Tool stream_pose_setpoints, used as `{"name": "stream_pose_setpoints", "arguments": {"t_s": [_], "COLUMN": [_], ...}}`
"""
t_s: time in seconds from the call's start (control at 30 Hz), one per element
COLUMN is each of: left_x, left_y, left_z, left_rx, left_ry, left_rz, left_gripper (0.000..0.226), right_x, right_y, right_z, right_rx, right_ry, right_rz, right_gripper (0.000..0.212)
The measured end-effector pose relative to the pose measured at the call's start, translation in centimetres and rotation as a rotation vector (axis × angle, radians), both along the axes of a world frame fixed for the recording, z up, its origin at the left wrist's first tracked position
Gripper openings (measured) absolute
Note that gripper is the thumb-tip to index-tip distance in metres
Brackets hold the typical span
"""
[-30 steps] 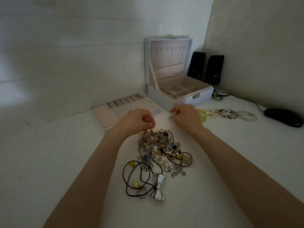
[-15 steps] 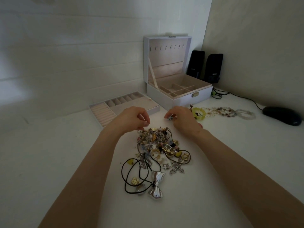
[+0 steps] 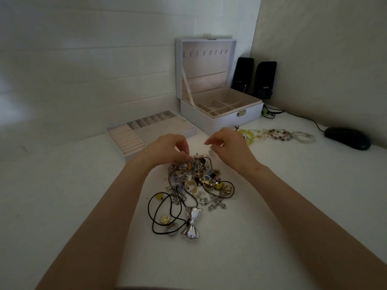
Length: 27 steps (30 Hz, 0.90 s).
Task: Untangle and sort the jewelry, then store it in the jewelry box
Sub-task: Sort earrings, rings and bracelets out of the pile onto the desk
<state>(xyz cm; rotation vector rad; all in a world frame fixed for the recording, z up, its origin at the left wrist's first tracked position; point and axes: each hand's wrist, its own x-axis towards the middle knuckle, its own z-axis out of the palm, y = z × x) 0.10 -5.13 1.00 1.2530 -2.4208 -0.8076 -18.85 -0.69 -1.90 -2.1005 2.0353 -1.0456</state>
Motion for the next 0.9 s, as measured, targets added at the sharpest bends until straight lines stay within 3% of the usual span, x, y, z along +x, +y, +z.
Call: {"name": "stream_pose_setpoints", "arguments": {"t_s": [0.13,0.33,0.6,0.9], "left_x": [-0.9,-1.0,-0.6,0.5], "left_y": [0.2,0.4,0.4,0.5], "left_z": [-0.6,-0.8,-0.5,0.9], "left_rx": [-0.102,-0.084,-0.080,0.018], "left_ry": [0.014,-0.101,-0.156,-0.275], "left_rz": [-0.023,-0.055,-0.075,-0.083], "left_gripper": [0.014,0.025,0.013,0.027], "right_x": [-1.1,-1.1,-0.7,-0.1], "right_y": [-0.1,-0.9,-4.0,-1.7], "right_z": [-0.2,-0.7,-0.9,0.2], "right_rx": [0.074,0.108,0.085,0.030], "right_ry": [0.041,0.059,0.234,0.056], "right_rz": [-0.045,-0.065,-0.240,-0.140], "right_gripper": [0.017,0.016,0.022,0.025]}}
